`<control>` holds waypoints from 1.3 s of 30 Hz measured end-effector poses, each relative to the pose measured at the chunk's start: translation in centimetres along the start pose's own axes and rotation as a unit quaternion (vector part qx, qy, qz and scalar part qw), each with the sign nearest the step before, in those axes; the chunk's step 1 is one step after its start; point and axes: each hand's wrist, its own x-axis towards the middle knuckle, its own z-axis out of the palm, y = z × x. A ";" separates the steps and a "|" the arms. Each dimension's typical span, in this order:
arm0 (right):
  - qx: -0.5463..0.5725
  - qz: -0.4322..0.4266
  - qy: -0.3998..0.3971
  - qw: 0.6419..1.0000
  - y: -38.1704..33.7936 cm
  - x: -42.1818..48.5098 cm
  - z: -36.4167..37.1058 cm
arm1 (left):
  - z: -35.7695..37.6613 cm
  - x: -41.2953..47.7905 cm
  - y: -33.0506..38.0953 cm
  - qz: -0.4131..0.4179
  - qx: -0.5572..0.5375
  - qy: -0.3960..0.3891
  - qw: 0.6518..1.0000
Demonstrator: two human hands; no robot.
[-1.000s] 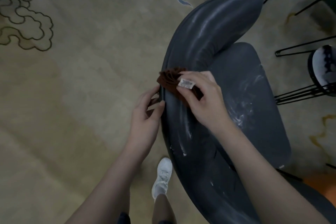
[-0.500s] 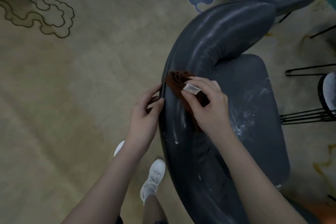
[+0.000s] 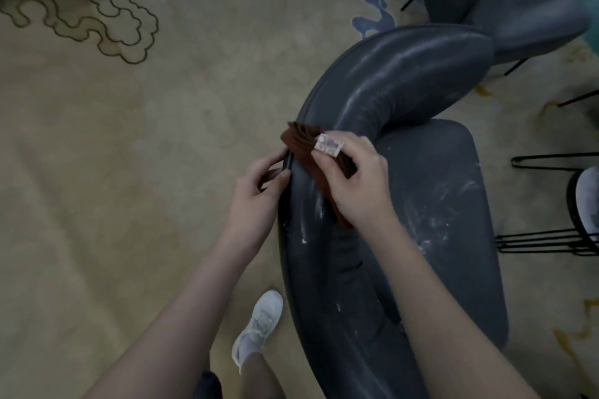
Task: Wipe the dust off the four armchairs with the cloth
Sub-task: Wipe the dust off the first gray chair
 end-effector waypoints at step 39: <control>0.278 0.358 0.133 0.882 17.9 -6.4 4.8 | 2.0 4.0 0.8 -0.001 0.023 0.076 0.997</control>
